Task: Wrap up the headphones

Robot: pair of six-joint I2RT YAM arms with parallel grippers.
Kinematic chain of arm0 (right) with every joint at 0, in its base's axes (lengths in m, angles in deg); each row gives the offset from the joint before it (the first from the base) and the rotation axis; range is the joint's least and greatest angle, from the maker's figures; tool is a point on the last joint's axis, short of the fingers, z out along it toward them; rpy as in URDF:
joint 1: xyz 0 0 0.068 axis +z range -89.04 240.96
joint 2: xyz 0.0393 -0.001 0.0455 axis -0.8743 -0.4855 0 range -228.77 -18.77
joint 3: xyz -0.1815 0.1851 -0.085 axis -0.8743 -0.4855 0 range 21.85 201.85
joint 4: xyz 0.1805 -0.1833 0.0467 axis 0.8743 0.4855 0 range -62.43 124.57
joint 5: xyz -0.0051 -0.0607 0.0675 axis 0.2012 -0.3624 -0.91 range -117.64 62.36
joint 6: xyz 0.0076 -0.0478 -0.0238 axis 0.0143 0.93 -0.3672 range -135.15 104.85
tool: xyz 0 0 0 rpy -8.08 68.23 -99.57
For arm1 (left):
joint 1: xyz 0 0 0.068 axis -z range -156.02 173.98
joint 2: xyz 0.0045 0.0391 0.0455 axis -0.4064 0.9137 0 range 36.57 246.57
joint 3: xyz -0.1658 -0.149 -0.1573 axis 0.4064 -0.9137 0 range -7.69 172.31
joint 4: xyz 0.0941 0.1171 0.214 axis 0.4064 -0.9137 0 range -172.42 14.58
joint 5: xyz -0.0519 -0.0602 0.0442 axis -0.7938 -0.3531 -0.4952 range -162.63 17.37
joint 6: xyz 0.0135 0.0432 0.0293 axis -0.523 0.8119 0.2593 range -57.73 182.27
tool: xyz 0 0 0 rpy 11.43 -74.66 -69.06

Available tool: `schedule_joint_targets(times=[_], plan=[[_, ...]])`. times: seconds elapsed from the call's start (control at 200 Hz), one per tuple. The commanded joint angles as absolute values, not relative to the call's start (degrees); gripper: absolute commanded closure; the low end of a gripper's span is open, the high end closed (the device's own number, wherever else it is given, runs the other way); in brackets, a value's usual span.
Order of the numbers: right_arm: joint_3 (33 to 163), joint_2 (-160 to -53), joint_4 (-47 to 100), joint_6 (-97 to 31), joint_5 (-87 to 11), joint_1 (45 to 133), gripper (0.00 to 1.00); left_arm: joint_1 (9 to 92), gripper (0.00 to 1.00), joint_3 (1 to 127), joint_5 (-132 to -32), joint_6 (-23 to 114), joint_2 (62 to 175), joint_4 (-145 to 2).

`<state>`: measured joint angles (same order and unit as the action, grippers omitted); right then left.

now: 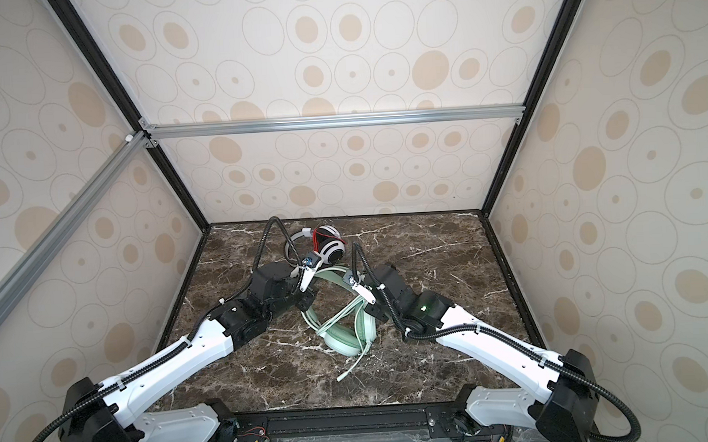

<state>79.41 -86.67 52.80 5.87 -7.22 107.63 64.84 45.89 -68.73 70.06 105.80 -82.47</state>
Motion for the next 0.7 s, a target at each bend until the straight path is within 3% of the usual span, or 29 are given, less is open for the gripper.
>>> schedule_joint_targets(times=[0.0,0.695], plan=[[78.48,-84.64,50.02,2.15,-6.89,105.16,0.88,64.72,1.00,48.90,-70.61,71.26,104.03,-83.77],[68.91,-84.30,41.61,-6.91,-16.43,100.60,0.83,64.58,1.00,52.23,-70.29,68.62,107.20,-83.60]])
